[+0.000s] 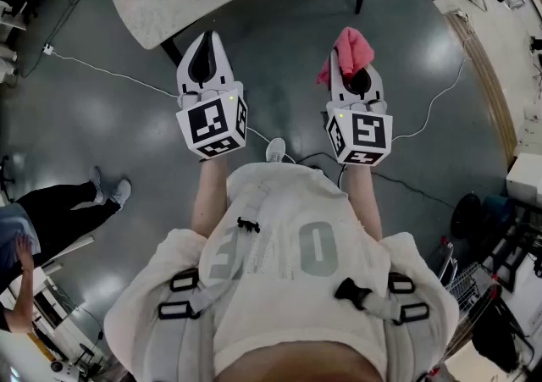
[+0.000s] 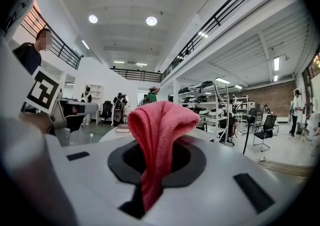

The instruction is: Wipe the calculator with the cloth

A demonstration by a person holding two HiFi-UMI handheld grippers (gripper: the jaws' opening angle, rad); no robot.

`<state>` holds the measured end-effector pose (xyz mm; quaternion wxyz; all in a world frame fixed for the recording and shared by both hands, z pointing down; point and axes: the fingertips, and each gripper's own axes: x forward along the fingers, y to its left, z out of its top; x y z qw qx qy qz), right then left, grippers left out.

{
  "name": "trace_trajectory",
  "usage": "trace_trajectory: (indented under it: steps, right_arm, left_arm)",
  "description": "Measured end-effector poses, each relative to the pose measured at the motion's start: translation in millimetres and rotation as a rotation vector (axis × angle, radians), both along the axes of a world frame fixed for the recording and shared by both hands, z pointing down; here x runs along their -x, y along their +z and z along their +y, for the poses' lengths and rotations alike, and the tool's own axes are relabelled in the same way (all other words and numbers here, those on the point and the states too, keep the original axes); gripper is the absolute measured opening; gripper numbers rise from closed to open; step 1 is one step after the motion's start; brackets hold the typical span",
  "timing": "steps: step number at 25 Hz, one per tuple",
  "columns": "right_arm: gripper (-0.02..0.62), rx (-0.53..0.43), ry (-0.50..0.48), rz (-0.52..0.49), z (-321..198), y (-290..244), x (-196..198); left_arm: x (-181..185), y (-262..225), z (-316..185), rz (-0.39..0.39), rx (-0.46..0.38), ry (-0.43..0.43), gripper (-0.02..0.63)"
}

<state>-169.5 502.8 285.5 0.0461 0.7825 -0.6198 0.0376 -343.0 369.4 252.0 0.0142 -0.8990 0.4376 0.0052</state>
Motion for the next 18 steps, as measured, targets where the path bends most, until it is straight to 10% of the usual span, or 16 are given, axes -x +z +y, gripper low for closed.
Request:
trace_trajectory:
  steps: [18]
  right_arm:
    - [0.055,0.014,0.010,-0.026,-48,9,6]
  left_arm:
    - [22,12,-62,0.019,0.031,-0.023,0.020]
